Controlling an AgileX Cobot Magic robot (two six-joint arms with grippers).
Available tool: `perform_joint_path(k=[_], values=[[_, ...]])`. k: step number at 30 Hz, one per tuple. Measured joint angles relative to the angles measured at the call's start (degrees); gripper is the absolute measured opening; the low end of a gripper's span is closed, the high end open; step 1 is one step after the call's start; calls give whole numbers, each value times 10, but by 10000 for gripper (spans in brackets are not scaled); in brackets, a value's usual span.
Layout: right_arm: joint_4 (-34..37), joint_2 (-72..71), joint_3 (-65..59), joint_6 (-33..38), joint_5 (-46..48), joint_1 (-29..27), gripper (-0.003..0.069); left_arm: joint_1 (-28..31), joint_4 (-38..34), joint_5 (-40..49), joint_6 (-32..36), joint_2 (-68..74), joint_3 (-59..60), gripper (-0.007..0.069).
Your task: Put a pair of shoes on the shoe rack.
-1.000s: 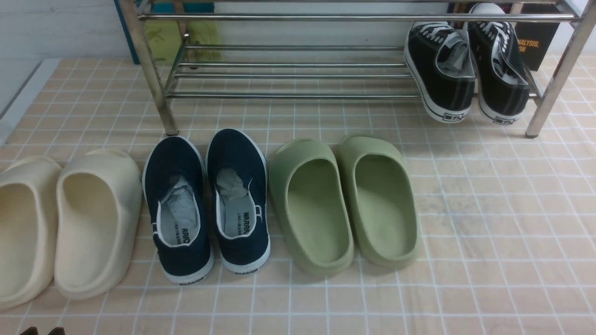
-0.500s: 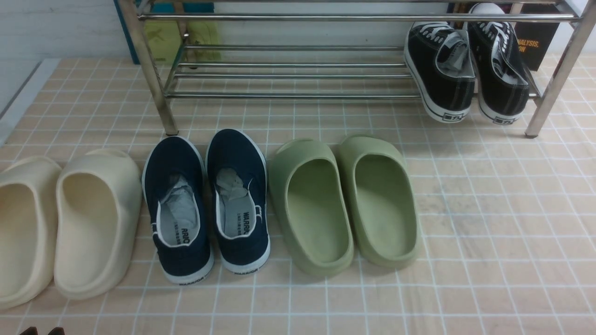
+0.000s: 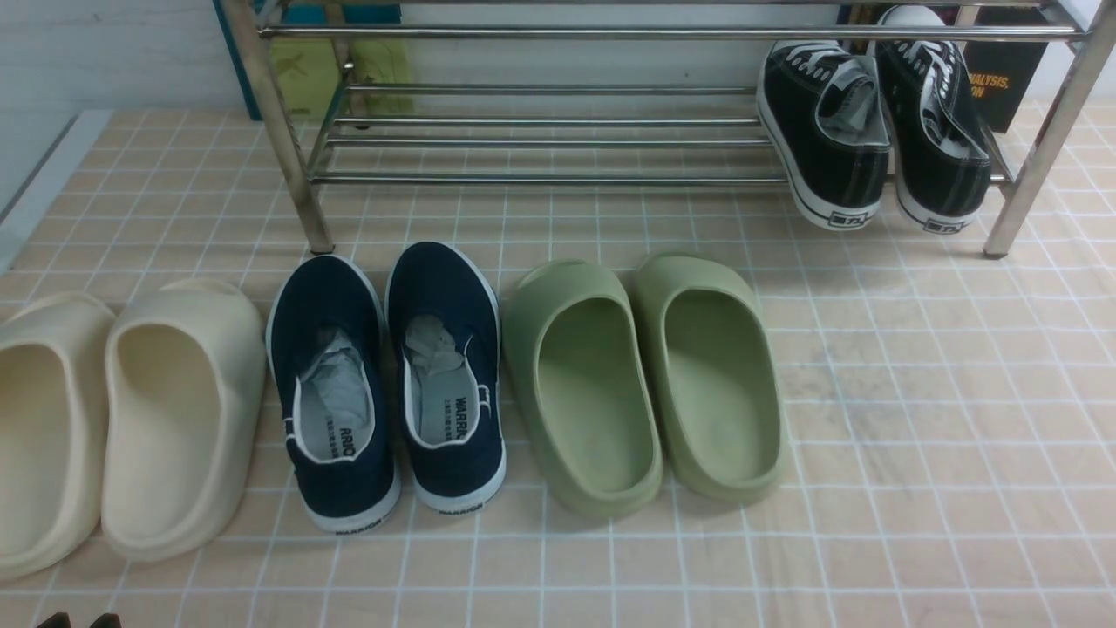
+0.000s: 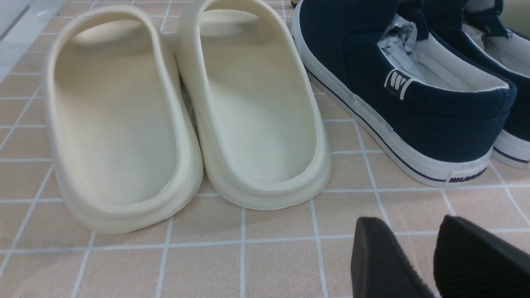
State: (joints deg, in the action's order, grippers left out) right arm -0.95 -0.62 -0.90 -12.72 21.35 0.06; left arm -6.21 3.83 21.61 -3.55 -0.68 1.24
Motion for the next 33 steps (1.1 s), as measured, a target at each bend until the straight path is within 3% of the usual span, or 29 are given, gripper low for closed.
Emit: perform_joint_path(k=[33], values=[[0, 0, 0, 0, 1, 0, 26, 0, 2, 0, 0, 0, 0, 239]])
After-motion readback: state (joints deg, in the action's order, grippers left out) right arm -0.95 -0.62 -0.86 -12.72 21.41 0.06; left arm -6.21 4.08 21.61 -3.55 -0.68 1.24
